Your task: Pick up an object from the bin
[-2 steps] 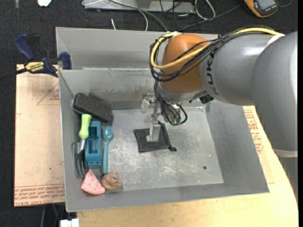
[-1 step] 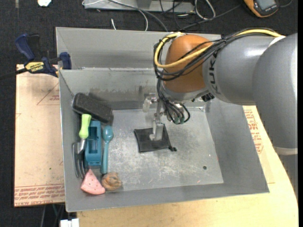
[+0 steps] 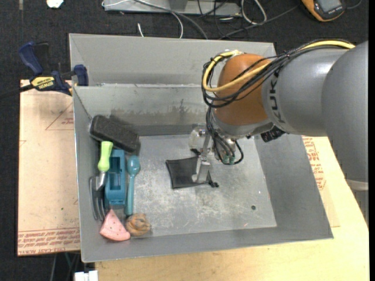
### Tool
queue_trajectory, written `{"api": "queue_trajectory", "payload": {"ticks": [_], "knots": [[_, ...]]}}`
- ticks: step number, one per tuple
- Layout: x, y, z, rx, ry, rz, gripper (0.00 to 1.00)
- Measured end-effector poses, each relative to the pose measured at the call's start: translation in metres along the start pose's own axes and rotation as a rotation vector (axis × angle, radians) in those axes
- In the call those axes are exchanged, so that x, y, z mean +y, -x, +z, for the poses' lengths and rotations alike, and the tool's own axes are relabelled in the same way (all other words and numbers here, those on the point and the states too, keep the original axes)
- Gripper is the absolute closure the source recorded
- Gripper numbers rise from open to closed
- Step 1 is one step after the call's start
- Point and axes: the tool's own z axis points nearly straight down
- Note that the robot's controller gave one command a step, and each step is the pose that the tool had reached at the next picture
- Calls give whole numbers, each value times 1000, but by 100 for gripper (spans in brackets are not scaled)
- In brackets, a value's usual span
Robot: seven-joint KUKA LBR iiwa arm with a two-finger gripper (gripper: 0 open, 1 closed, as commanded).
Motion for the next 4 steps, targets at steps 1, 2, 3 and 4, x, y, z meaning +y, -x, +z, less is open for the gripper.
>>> {"api": "queue_trajectory", "payload": {"ticks": [1,2,3,4], "knots": [[-2,-1,17,1,-1,-131,0],[-14,-3,32,-5,1,-17,100],[-14,-3,32,-5,1,-17,100],[-12,-10,30,-6,2,-8,100]]}}
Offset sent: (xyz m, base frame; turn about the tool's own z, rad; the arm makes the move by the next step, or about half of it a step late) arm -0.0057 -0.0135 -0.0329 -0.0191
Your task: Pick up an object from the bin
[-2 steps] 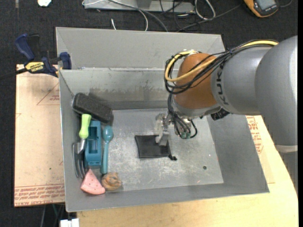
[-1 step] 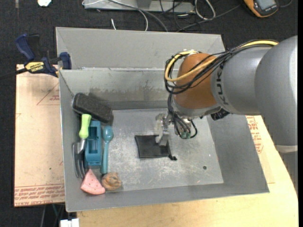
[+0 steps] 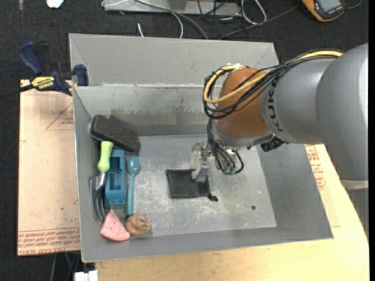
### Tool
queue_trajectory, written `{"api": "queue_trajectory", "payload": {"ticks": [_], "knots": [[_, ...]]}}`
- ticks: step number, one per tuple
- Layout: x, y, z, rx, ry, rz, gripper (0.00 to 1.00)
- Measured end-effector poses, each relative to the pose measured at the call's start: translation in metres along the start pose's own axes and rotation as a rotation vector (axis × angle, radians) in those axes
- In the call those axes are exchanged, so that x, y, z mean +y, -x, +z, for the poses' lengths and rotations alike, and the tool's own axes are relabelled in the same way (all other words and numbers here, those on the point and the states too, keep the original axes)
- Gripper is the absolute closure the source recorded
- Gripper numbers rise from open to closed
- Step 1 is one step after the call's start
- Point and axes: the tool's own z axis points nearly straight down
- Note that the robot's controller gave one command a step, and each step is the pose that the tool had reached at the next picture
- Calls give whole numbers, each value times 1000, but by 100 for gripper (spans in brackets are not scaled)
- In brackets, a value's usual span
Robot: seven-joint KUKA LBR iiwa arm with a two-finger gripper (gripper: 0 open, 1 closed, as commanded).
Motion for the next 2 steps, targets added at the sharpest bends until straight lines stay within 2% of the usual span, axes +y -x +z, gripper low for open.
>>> {"api": "queue_trajectory", "payload": {"ticks": [1,2], "knots": [[2,-3,1,-7,0,12,100],[6,-10,1,-9,1,213,100]]}}
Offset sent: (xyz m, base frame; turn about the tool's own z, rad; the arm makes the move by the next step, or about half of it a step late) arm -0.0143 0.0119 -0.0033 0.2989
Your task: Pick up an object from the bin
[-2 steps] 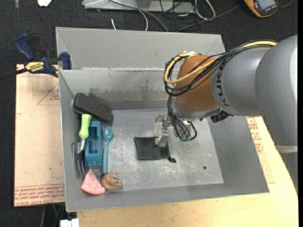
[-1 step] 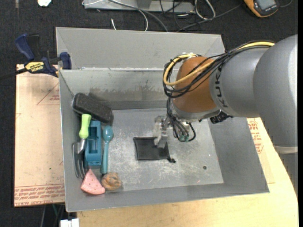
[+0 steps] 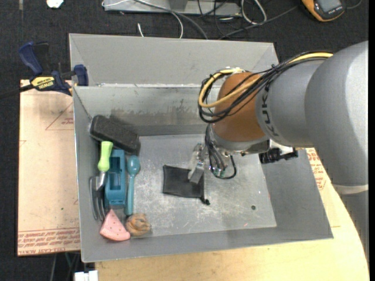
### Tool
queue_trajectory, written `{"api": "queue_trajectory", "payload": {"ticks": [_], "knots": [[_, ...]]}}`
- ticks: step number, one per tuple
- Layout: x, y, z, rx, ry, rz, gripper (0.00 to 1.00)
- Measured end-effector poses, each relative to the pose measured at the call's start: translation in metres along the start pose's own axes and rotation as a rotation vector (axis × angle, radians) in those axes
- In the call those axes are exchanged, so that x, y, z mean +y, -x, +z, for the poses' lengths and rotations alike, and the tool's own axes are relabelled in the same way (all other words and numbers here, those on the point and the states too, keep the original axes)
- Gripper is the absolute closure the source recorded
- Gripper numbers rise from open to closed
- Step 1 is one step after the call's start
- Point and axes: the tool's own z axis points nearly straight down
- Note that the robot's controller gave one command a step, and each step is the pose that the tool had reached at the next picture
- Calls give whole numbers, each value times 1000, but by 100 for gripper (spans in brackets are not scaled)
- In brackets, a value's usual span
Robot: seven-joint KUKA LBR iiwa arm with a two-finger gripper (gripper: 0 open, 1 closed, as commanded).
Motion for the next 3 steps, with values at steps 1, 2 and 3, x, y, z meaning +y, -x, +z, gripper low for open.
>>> {"api": "queue_trajectory", "payload": {"ticks": [1,2,3], "knots": [[0,2,0,1,3,-45,100],[3,0,-8,0,2,-20,100],[5,1,-71,4,-1,21,100]]}}
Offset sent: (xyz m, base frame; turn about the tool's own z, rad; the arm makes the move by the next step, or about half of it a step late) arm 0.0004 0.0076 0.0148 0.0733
